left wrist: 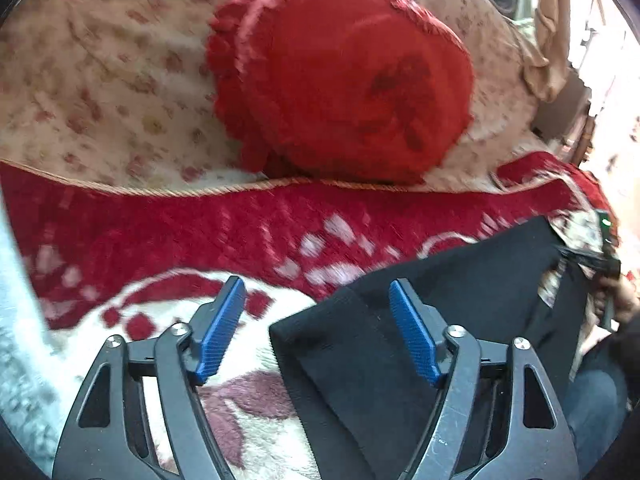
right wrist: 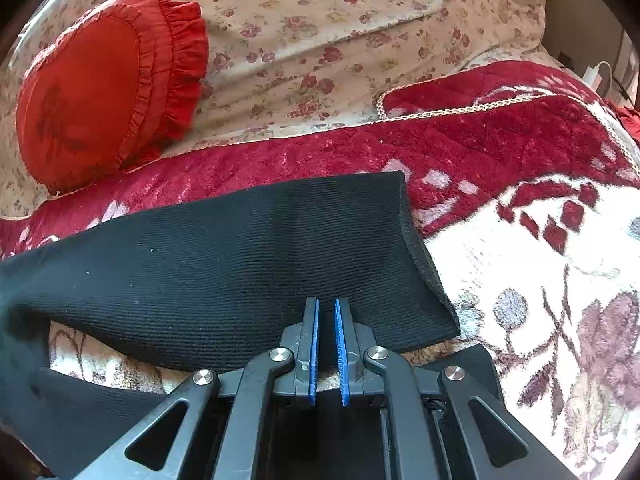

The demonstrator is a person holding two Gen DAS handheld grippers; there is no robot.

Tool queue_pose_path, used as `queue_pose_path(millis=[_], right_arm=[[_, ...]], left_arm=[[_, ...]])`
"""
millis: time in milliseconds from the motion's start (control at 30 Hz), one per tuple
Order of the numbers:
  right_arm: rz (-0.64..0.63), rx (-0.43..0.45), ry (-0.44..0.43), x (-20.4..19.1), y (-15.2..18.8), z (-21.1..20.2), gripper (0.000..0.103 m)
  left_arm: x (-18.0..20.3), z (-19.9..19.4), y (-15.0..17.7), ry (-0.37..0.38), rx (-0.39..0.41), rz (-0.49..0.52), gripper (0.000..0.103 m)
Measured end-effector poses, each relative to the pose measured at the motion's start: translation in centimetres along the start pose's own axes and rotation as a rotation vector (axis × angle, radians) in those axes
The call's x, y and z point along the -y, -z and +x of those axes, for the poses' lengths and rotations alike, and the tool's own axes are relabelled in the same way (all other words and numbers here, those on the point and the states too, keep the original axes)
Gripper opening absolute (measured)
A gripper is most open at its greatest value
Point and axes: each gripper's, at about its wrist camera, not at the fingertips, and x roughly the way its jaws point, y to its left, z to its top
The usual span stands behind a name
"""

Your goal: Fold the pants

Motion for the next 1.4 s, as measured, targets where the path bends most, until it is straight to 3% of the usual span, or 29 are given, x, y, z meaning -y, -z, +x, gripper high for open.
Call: queue_pose_path(millis=[100,200,300,333,367,400,467,567,700,767,867,933,1000,1067,1167,1300,1400], right_arm=[[0.0,0.0,-0.002,-0.1,-0.1,0.1,0.007],[-0.002,0.0,-0.001,-0.1,-0.1,0.1,0.007],[0.003,-0.001,-0.002,0.0,0.0,0.1,0.007],[0.005,-0.002,-0.003,0.0,-0.1,0.2,0.007],[0.007,-0.003,-0.002,-0.1,-0.1,0.2,0.007],[0.009,-0.003,-0.002,-0.1,-0.2,0.2,0.007],[0.015,-0.004,-0.006,0.0,-0.2,0.1,0.007],[0.055,0.023,-0.06,0.9,-0.9,-0.7,0.007],[0.17,0.227,-0.131,3.8,-2.3,-4.3,0.008],[0.233,0.285,-0.157,5.8,-3.5,-5.1,0.026],[0.306,0.22,-0.241,8.1,-5.8,-4.7,0.034],[0.245,0.177,-0.252,7.9,-7.4,-4.4,0.034],[0.166,0.117,-0.224,7.4,-8.6,-3.1,0.034],[0.174,0.007,-0.228,8.0,-9.1,-0.4,0.034],[0.226,-0.074,-0.255,9.6,-8.9,2.5,0.033],[0.297,-0.068,-0.348,11.1,-8.9,3.8,0.027],[0.277,-0.076,-0.362,10.6,-9.2,3.9,0.025]], left_arm=[[-0.6,1.6,0.3,0.008,-0.082,0.033,0.072],[-1.2,2.0,0.3,0.025,-0.097,0.008,0.066],[-1.0,1.7,0.1,0.055,-0.112,0.016,0.037],[-0.7,1.6,0.2,0.052,-0.134,0.024,0.033],[-0.5,1.4,0.2,0.051,-0.148,0.03,0.018],[-0.2,1.2,0.3,0.036,-0.158,0.041,0.01],[0.6,0.3,0.4,0.011,-0.145,0.061,0.007],[2.4,-1.4,0.2,-0.04,-0.12,0.107,0.005],[4.8,-3.9,-0.4,-0.165,-0.057,0.115,0.005],[6.9,-5.4,-0.6,-0.224,-0.012,0.095,0.005],[9.0,-6.6,-0.7,-0.272,0.018,-0.029,0.005],[10.0,-7.0,-0.5,-0.272,0.049,-0.073,0.005],[10.9,-7.2,-0.4,-0.259,0.082,-0.097,0.005],[11.3,-7.1,-0.5,-0.265,0.089,-0.119,0.005],[11.7,-6.4,-0.5,-0.286,0.073,-0.117,0.005],[11.7,-5.9,-0.1,-0.318,0.056,-0.127,0.005],[11.1,-5.5,0.0,-0.345,0.03,-0.151,0.005]])
